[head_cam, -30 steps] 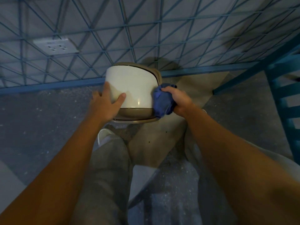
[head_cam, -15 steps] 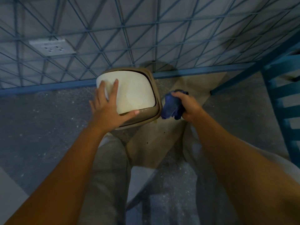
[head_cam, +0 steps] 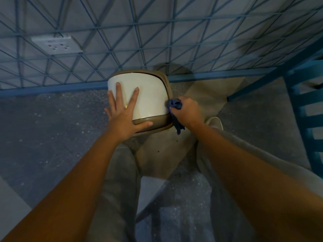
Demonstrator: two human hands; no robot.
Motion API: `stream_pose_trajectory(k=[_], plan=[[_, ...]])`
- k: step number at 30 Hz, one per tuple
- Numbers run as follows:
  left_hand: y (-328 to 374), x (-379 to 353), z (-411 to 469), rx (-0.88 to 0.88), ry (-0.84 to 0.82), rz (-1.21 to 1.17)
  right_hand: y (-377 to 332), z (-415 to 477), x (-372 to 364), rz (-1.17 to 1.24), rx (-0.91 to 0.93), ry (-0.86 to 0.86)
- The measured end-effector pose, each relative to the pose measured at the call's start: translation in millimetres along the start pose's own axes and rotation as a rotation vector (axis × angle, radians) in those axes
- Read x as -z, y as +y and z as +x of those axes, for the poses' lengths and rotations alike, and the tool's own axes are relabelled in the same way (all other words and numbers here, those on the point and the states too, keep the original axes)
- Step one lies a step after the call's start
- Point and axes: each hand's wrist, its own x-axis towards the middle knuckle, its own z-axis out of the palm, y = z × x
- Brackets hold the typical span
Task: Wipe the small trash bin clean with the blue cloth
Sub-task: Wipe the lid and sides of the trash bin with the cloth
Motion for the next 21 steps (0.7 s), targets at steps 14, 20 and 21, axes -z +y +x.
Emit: stream_pose_trajectory(k=[14, 20, 21], plan=[[-1, -5, 1, -0.030, 0.016, 0.007, 3, 2, 7, -0.005, -0.139, -0.011], [-2, -7, 2, -0.027, 0.056, 0.012, 1, 15, 8, 0.009, -0.160, -0.003], [-2, -7, 2, -0.028, 0.063, 0.010, 3, 13, 8, 0.045, -0.178, -0.008]])
